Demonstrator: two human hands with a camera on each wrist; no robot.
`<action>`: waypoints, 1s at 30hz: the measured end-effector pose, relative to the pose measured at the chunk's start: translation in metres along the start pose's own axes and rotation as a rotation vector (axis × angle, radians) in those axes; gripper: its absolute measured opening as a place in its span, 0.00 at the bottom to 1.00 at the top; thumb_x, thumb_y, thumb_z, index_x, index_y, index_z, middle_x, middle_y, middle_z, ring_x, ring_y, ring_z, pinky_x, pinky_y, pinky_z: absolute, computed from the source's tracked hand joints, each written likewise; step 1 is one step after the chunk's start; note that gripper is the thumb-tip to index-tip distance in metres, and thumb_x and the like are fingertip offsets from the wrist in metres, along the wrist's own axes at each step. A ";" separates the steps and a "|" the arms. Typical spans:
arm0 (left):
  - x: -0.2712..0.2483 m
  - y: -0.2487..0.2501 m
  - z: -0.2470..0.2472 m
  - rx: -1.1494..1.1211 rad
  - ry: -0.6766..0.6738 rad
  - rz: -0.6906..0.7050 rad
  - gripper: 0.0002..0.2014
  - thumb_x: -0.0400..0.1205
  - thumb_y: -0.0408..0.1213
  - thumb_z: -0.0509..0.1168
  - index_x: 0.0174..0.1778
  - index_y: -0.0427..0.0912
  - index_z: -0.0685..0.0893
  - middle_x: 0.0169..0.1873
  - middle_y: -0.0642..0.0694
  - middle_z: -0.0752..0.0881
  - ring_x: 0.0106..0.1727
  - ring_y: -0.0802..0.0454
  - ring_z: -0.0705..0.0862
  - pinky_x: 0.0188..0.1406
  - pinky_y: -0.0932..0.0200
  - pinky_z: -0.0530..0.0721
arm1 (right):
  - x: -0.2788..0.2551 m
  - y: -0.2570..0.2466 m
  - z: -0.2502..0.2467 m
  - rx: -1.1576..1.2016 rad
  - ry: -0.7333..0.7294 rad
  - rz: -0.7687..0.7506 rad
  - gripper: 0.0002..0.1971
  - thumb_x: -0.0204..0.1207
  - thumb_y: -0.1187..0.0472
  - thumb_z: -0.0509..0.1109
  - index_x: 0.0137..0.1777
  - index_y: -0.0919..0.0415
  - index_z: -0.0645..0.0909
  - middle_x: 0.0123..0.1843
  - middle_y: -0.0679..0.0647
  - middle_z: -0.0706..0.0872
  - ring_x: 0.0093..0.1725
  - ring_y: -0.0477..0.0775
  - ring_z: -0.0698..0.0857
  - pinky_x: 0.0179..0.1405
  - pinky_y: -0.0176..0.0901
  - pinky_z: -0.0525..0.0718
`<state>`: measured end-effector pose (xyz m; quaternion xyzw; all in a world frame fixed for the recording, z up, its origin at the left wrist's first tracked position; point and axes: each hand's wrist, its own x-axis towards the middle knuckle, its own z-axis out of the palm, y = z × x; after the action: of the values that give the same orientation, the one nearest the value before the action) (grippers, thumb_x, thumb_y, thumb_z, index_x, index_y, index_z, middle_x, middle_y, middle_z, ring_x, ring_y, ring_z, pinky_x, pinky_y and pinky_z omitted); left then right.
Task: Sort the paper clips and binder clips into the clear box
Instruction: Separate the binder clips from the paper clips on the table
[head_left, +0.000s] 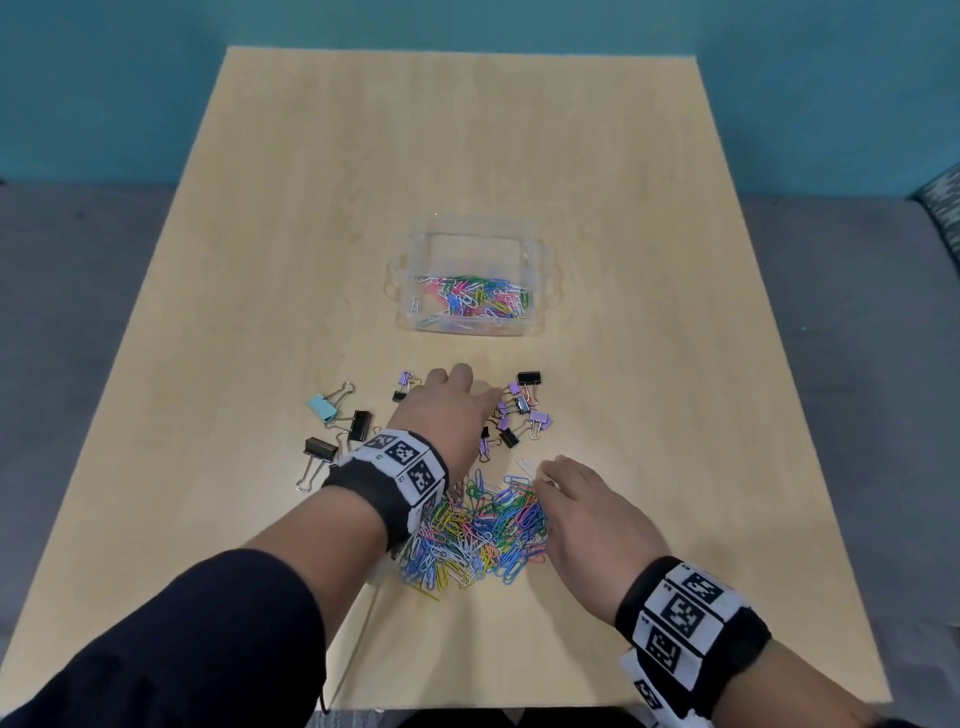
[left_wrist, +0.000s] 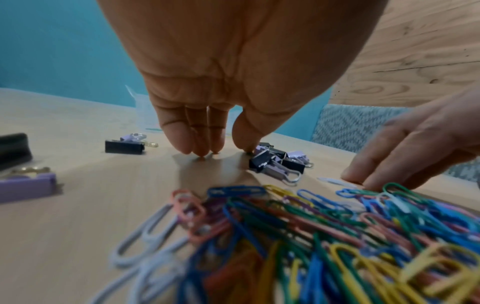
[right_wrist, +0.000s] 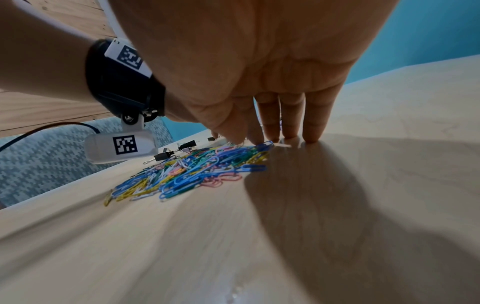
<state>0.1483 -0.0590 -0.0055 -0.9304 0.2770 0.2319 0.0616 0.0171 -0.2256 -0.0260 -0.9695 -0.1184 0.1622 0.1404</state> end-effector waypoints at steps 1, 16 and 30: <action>-0.001 0.001 0.001 0.005 -0.004 -0.012 0.38 0.72 0.29 0.62 0.78 0.53 0.59 0.59 0.40 0.70 0.57 0.40 0.71 0.48 0.48 0.77 | 0.000 0.000 0.000 0.004 0.005 -0.006 0.21 0.69 0.61 0.59 0.63 0.62 0.77 0.67 0.56 0.78 0.72 0.61 0.75 0.62 0.51 0.81; -0.014 0.003 0.018 -0.042 0.011 -0.053 0.40 0.73 0.34 0.66 0.80 0.51 0.56 0.62 0.41 0.69 0.59 0.40 0.71 0.49 0.50 0.75 | -0.001 0.000 -0.001 -0.029 -0.012 -0.016 0.22 0.67 0.61 0.71 0.63 0.62 0.78 0.67 0.55 0.78 0.72 0.60 0.75 0.62 0.51 0.82; -0.050 -0.013 0.026 -0.157 0.044 -0.181 0.15 0.79 0.35 0.55 0.61 0.44 0.74 0.50 0.44 0.75 0.48 0.44 0.75 0.35 0.53 0.71 | 0.000 -0.005 -0.007 -0.010 -0.021 0.011 0.17 0.67 0.63 0.70 0.58 0.59 0.81 0.63 0.54 0.81 0.68 0.59 0.78 0.58 0.47 0.83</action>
<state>0.1078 -0.0177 -0.0051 -0.9584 0.1743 0.2260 0.0034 0.0189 -0.2226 -0.0185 -0.9690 -0.1154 0.1726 0.1336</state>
